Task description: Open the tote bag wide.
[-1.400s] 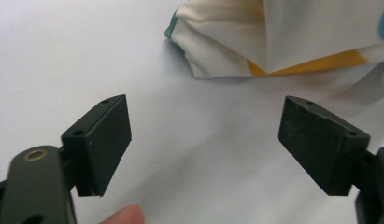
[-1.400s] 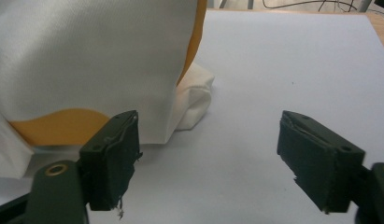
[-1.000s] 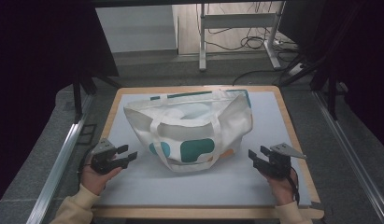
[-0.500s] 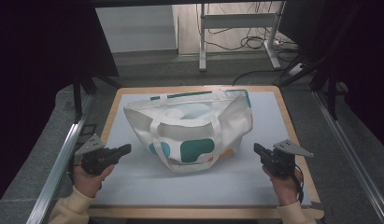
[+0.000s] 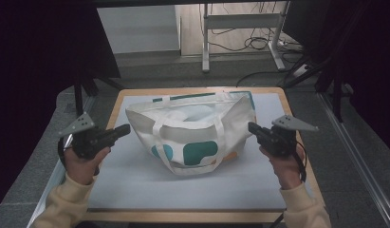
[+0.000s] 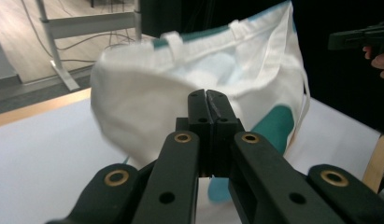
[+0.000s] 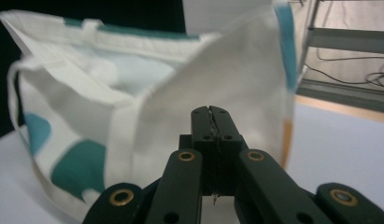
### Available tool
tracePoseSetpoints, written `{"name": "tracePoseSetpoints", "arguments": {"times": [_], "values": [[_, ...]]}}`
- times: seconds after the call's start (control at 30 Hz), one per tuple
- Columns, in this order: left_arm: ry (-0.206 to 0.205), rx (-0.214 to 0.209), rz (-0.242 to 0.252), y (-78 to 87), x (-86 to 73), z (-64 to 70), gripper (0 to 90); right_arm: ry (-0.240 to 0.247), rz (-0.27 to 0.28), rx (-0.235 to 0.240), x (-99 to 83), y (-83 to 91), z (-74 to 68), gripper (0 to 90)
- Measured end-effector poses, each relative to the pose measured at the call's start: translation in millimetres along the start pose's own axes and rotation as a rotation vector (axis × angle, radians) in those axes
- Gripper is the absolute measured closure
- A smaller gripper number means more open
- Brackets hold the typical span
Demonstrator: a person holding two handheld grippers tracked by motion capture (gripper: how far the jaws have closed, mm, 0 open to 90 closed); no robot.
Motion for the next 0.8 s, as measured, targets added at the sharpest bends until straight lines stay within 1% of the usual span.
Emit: {"name": "tracePoseSetpoints", "arguments": {"times": [0.03,0.07,0.1,0.13,0.17,0.2,0.23,0.27,0.3,0.37,0.43,0.57,0.6,0.63,0.67,0.7,0.77,0.8], "values": [[0.016,-0.013,-0.006,-10.7,13.2,-5.9,90.0,0.005,-0.003,0.015,15.4,-7.4,-4.2,89.1],[0.016,-0.013,-0.006,-10.7,13.2,-5.9,90.0,0.005,-0.003,0.015,15.4,-7.4,-4.2,89.1],[0.031,-0.026,-0.017,-22.9,25.9,-12.2,90.0,0.036,-0.01,0.011,32.4,-18.6,-8.8,89.1],[0.027,-0.019,-0.026,-29.3,31.1,-14.5,90.0,0.037,-0.013,0.016,37.7,-22.8,-9.9,89.1],[0.027,-0.019,-0.026,-29.3,31.1,-14.5,90.0,0.037,-0.013,0.016,37.7,-22.8,-9.9,89.1],[0.018,-0.009,-0.036,-35.3,35.3,-16.2,90.0,0.051,-0.021,0.014,49.8,-33.3,-12.4,89.1],[0.016,-0.009,-0.043,-40.6,38.3,-17.6,90.0,0.051,-0.021,0.014,49.8,-33.3,-12.4,89.1],[0.015,-0.015,-0.048,-45.7,40.9,-18.5,90.0,0.06,-0.023,0.012,59.0,-42.8,-13.7,89.1],[0.013,-0.017,-0.052,-48.1,42.0,-18.3,90.0,0.06,-0.023,0.012,59.0,-42.8,-13.7,89.1],[-0.007,-0.02,-0.065,-53.2,44.6,-16.7,90.0,0.062,-0.024,0.008,63.6,-49.5,-13.8,89.1],[-0.017,-0.015,-0.07,-55.9,46.5,-15.2,90.0,0.065,-0.033,0.004,66.1,-55.1,-13.3,89.1],[-0.024,-0.012,-0.081,-62.8,51.2,-14.2,90.0,0.069,-0.053,-0.007,70.1,-66.5,-13.2,89.1],[-0.028,-0.007,-0.087,-64.7,52.2,-14.3,90.0,0.073,-0.058,-0.013,71.0,-68.6,-13.6,89.1],[-0.035,0.015,-0.098,-68.1,53.1,-16.8,90.0,0.084,-0.071,-0.026,72.9,-74.6,-13.9,89.1],[-0.035,0.015,-0.098,-68.1,53.1,-16.8,90.0,0.084,-0.071,-0.026,72.9,-74.6,-13.9,89.1],[-0.031,0.026,-0.104,-70.4,53.0,-19.8,90.0,0.085,-0.078,-0.028,73.5,-77.7,-13.4,89.1],[-0.016,0.033,-0.114,-74.0,51.7,-24.9,90.0,0.1,-0.097,-0.049,73.7,-84.7,-12.8,89.2],[-0.01,0.035,-0.127,-77.6,49.5,-27.7,90.0,0.107,-0.11,-0.065,73.2,-89.9,-11.1,89.1]]}}
Point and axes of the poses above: each handheld gripper's, and its own axes: y roughly backward along the jaws, x roughly out of its top, z roughly to its right, the point moved 1 cm from there along -y, roughly forward along the jaws, and after that the axes turned 5 degrees about -y, right-handed, at the moved point
